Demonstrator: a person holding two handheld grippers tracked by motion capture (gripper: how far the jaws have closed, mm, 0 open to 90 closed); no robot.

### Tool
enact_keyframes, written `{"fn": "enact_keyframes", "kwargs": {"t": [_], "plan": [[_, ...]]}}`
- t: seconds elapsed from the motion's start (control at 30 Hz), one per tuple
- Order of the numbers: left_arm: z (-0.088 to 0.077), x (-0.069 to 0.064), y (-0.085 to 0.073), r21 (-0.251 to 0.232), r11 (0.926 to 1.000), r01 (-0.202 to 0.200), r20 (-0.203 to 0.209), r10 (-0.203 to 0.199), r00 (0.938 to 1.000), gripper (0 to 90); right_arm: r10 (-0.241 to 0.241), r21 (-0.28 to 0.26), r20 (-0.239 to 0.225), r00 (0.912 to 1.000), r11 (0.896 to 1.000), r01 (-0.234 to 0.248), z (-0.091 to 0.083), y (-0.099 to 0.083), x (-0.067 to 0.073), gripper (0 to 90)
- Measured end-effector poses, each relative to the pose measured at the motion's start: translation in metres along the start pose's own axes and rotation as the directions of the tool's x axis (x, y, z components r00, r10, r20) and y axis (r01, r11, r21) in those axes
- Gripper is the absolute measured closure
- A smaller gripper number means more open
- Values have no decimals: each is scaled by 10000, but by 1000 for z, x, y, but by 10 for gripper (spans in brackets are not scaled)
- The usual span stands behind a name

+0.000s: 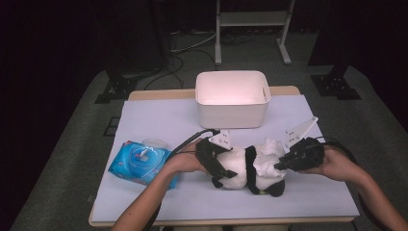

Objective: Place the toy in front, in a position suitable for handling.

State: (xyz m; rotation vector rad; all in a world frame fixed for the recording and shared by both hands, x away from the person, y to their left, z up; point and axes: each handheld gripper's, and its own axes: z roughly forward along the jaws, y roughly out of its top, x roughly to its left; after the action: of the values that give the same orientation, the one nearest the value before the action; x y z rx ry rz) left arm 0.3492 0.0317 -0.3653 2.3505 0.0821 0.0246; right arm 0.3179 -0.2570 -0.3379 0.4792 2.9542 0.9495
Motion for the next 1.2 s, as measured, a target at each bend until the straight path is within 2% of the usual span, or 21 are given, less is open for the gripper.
{"fn": "enact_keyframes", "kwargs": {"t": [0.07,0.17,0.2,0.33,0.37,0.43,0.5,0.63,0.7,0.97,1.07,1.2], "plan": [[-3,1,-1,88,9995,294,-207,-292,9994,72,47,37,13,10000,10000,-47,1,-3,4,821],[-3,3,-4,220,9984,516,-139,-513,9986,38,15,-66,12,10000,10000,-15,1,-8,6,821],[0,3,-6,220,9973,703,-47,-702,9975,38,7,-111,7,10000,9999,-7,1,-9,7,821],[5,1,-7,158,9981,602,2,-602,9982,111,-6,-130,53,10000,9999,7,1,-10,9,821],[5,0,-7,172,9982,577,-100,-575,9983,124,-89,-109,109,9999,9999,90,1,-9,10,821],[6,0,-7,197,9987,472,-141,-470,9988,133,-247,-240,206,9995,9994,252,-1,-4,12,822],[6,0,-6,232,9986,477,-177,-473,9987,133,-436,-94,357,9984,9990,439,0,1,14,822],[9,-2,-5,109,9994,330,-182,-328,9993,138,-653,-173,319,9974,9977,659,3,14,16,821],[9,-2,-5,81,9995,308,-157,-307,9994,141,-758,-111,339,9965,9970,762,7,21,18,821],[10,-5,-4,50,9997,238,-303,-237,9993,140,-1333,332,-33,9911,9905,1333,42,53,17,820],[8,-5,-6,-68,9997,237,-264,-238,9994,141,-1477,420,-15,9890,9881,1477,45,56,18,821],[8,-5,-5,-9,9997,262,-283,-262,9993,141,-1354,302,26,9908,9904,1352,37,50,19,820]]}}
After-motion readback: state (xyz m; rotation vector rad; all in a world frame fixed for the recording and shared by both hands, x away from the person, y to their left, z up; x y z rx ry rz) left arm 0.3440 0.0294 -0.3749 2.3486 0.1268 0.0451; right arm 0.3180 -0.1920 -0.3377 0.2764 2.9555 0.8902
